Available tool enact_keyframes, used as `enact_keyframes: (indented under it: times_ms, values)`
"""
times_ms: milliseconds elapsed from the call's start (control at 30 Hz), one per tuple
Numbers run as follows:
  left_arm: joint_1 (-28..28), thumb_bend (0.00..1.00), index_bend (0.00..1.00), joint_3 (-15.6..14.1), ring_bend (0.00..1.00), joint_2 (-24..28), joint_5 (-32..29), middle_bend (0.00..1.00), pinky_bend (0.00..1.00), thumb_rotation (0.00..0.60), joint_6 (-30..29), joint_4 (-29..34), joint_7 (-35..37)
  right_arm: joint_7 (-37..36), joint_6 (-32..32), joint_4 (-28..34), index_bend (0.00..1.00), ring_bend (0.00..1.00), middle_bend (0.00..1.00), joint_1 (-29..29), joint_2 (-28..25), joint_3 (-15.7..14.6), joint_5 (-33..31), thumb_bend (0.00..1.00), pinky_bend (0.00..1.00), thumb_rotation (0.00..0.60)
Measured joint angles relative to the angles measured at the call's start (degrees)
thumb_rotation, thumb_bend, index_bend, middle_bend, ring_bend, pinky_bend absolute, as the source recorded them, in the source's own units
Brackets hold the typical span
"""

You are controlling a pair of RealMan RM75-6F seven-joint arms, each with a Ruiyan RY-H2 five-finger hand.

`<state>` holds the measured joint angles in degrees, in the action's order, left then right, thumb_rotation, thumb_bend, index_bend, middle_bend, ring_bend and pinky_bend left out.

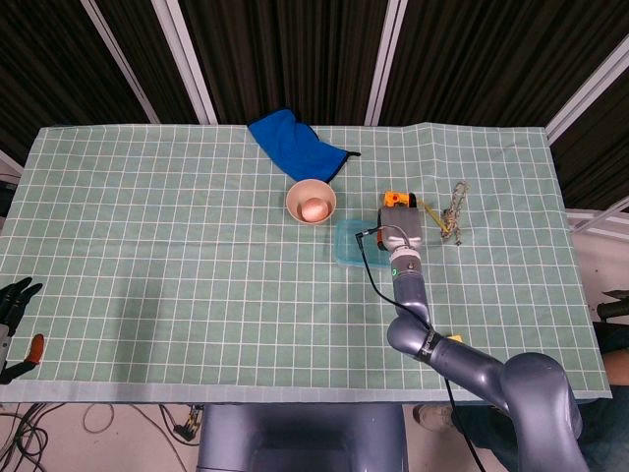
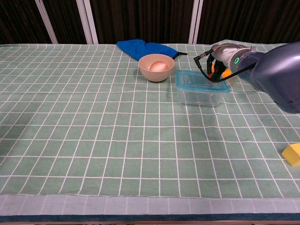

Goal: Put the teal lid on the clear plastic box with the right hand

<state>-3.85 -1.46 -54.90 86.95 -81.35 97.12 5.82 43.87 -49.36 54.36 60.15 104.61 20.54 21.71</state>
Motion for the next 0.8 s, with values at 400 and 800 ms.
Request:
enact_keyframes:
  times_ms: [400,800]
  values:
    - [0.0,0.53,0.08,-0.1,0.00,0.0,0.2,0.00,0.00,0.600,-0.1,-0.2,0.1,-0.5,-2.1,3.8,0.77,0.31,0.62,-0.2,-1.9,1.6,0.8,0.52,0.00,0.600]
    - [0.0,0.53,0.08,-0.1,0.00,0.2,0.2,0.00,0.00,0.600,0.1,-0.1,0.6,0.2,-10.9,25.2,0.77,0.31,0.63,-4.4,-11.9,0.9,3.4,0.52,0.00,0.600]
